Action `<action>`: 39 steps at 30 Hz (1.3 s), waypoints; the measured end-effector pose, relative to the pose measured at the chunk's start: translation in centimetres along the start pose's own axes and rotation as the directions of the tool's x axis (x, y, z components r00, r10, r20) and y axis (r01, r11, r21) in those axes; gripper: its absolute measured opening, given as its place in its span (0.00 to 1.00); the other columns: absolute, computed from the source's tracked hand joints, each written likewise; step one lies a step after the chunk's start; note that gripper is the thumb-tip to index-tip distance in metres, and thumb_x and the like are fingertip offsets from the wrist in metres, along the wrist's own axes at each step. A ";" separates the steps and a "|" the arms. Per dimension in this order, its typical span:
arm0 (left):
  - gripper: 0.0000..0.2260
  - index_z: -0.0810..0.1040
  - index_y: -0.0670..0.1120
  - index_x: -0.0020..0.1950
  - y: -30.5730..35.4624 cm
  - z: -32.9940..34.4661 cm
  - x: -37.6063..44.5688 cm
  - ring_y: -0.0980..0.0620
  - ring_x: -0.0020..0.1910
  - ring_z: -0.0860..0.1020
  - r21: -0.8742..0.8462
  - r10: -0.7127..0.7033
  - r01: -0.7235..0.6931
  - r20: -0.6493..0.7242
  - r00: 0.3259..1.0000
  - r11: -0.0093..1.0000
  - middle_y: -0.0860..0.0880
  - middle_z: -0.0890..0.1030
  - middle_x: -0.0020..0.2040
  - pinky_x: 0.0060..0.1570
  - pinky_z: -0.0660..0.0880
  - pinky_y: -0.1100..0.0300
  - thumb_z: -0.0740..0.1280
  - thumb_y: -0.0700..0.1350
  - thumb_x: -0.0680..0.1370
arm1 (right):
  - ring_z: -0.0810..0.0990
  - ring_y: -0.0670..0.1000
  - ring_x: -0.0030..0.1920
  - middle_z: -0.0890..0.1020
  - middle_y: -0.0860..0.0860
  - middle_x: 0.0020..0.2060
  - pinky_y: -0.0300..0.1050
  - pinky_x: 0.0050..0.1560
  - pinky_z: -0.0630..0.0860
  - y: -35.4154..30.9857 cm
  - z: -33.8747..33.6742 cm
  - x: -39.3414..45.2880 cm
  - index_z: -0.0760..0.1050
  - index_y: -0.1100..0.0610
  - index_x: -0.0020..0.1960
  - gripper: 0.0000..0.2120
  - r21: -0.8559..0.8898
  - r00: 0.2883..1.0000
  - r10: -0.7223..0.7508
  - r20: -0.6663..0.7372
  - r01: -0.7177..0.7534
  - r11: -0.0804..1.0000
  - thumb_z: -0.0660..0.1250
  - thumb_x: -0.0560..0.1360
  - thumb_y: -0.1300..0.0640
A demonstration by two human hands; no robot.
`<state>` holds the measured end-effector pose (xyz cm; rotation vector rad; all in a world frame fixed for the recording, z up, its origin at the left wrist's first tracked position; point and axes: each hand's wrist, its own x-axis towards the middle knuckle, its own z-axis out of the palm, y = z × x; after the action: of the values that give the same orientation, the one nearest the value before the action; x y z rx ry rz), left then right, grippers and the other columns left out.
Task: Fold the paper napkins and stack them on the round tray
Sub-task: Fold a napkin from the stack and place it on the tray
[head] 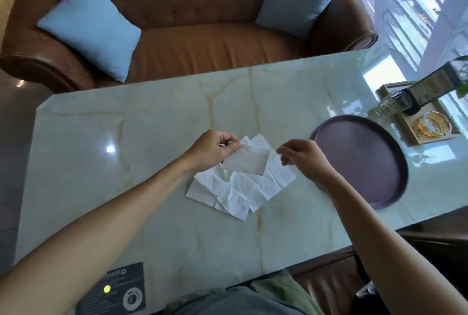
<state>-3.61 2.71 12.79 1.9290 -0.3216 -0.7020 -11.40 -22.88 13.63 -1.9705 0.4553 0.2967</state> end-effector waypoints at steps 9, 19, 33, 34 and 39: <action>0.09 0.84 0.40 0.52 4.6 9.5 7.0 0.54 0.40 0.81 -0.100 -0.072 0.088 0.156 0.985 0.991 0.47 0.83 0.42 0.41 0.79 0.59 0.69 0.45 0.81 | 0.84 0.54 0.59 0.85 0.54 0.58 0.58 0.65 0.75 8.5 -4.3 0.4 0.80 0.58 0.62 0.14 0.602 0.934 0.143 0.327 -0.323 0.730 0.68 0.80 0.52; 0.10 0.82 0.38 0.56 4.8 24.9 18.0 0.47 0.47 0.83 -0.342 -0.413 0.418 0.091 0.906 0.841 0.41 0.84 0.51 0.52 0.82 0.51 0.74 0.38 0.76 | 0.85 0.53 0.45 0.85 0.55 0.41 0.46 0.48 0.82 17.8 -14.3 3.7 0.82 0.64 0.50 0.06 0.624 0.907 0.421 -0.030 -0.312 0.716 0.70 0.78 0.60; 0.05 0.82 0.47 0.44 3.8 38.4 24.8 0.52 0.38 0.78 0.110 -0.354 0.365 -0.112 0.929 0.924 0.53 0.80 0.36 0.44 0.77 0.58 0.75 0.39 0.72 | 0.78 0.50 0.35 0.82 0.48 0.33 0.47 0.37 0.74 27.2 -20.4 6.9 0.81 0.57 0.40 0.10 0.235 0.797 0.545 -0.260 -0.495 0.836 0.67 0.75 0.52; 0.04 0.83 0.47 0.45 3.6 38.6 24.9 0.52 0.38 0.78 0.139 -0.353 0.367 -0.116 0.928 0.920 0.54 0.80 0.36 0.44 0.76 0.59 0.75 0.40 0.72 | 0.81 0.51 0.37 0.84 0.48 0.34 0.49 0.38 0.77 27.5 -20.5 7.1 0.81 0.55 0.40 0.09 0.204 0.794 0.548 -0.262 -0.510 0.836 0.67 0.75 0.52; 0.02 0.81 0.47 0.45 3.2 39.3 25.4 0.51 0.38 0.78 0.261 -0.319 0.342 -0.128 0.939 0.903 0.56 0.77 0.34 0.40 0.70 0.62 0.73 0.43 0.74 | 0.82 0.54 0.39 0.83 0.49 0.35 0.50 0.41 0.77 28.0 -20.8 7.5 0.78 0.55 0.40 0.09 0.015 0.792 0.533 -0.298 -0.554 0.832 0.65 0.74 0.50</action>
<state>-6.78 -40.52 -5.20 2.3086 -0.0377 -0.8297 -16.95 -53.83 -3.27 -1.9241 1.2339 0.3886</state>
